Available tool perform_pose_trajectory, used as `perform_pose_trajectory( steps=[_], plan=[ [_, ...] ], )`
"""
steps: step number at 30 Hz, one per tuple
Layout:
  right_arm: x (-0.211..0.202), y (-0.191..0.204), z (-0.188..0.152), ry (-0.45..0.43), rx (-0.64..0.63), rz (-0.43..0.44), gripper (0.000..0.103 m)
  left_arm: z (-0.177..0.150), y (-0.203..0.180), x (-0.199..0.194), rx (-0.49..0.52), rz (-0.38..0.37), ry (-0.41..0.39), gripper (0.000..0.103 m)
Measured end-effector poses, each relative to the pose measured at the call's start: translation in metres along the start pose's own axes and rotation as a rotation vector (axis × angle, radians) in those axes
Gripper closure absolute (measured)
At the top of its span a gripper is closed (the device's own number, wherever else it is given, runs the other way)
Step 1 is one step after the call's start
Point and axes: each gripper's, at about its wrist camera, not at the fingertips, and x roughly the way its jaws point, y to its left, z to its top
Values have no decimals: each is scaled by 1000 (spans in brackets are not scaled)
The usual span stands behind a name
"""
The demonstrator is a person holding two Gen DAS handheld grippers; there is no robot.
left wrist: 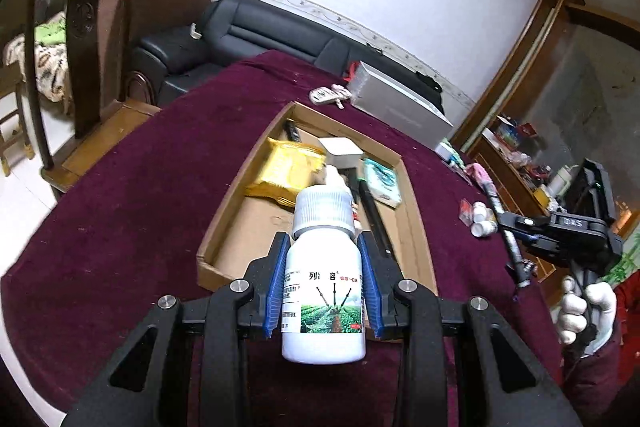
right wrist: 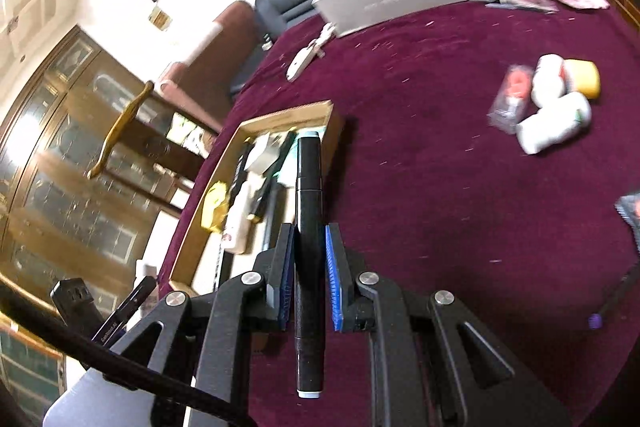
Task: Organize objects
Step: 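Carry the bottle and marker over the cardboard box, then lower the bottle into the box and open while the right gripper releases the marker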
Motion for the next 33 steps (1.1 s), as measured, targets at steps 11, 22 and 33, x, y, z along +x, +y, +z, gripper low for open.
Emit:
perform_pose_trajectory(
  steps=[11, 22, 33],
  plan=[
    [82, 36, -4, 142, -2, 44, 90, 0, -51, 50, 95, -56, 100, 74],
    [121, 47, 3, 142, -79, -106, 90, -4, -57, 89, 142, 24, 173, 74],
    [135, 54, 4, 127, -150, -189, 90, -1, -46, 92, 110, 16, 169, 73]
  ],
)
